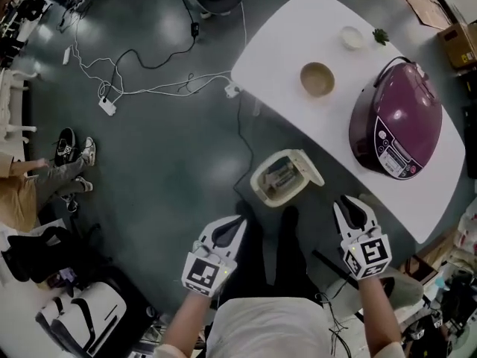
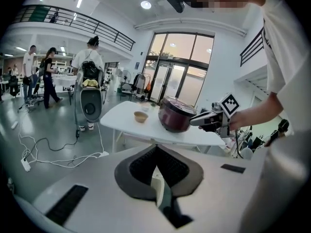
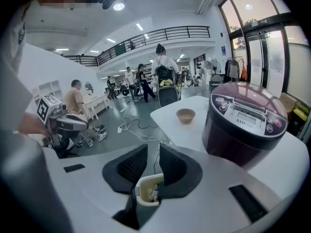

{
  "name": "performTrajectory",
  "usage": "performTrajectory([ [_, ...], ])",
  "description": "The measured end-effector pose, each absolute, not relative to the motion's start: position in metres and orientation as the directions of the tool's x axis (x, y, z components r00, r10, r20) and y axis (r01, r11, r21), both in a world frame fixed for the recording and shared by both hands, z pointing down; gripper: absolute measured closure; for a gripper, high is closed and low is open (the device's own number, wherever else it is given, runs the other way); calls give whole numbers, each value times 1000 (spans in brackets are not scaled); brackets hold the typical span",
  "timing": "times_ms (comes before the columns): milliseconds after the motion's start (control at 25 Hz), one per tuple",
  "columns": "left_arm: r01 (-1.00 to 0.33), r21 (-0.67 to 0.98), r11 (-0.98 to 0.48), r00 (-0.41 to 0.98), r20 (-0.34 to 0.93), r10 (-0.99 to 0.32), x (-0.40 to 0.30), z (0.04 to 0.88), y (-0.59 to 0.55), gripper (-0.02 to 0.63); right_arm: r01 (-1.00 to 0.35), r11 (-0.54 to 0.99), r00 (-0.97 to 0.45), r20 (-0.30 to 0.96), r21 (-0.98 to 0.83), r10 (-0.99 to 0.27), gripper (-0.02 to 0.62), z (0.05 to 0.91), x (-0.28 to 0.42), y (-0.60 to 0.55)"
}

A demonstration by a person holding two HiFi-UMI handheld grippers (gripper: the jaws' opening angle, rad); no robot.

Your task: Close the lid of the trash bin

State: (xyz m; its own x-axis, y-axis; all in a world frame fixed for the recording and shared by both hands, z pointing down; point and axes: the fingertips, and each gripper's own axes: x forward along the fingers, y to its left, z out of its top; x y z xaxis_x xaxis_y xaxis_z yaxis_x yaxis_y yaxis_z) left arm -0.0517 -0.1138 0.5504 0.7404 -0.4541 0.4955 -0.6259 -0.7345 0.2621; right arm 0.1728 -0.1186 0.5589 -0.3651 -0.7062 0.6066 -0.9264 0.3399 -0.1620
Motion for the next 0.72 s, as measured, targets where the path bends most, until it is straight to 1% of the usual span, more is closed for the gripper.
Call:
performTrajectory([
  [320, -612, 269, -744, 744, 515, -426, -41, 623, -126, 589, -928, 341, -348, 683, -151, -642, 505, 653, 171, -133],
  [600, -601, 273, -751, 741, 545, -394, -32, 690, -129, 589, -927, 366, -302, 746, -83, -594, 503, 742, 175, -148],
  [720, -609, 302, -733, 738, 554, -385, -26, 713, -126, 589, -925, 375, -281, 780, -64, -559, 500, 776, 182, -150],
])
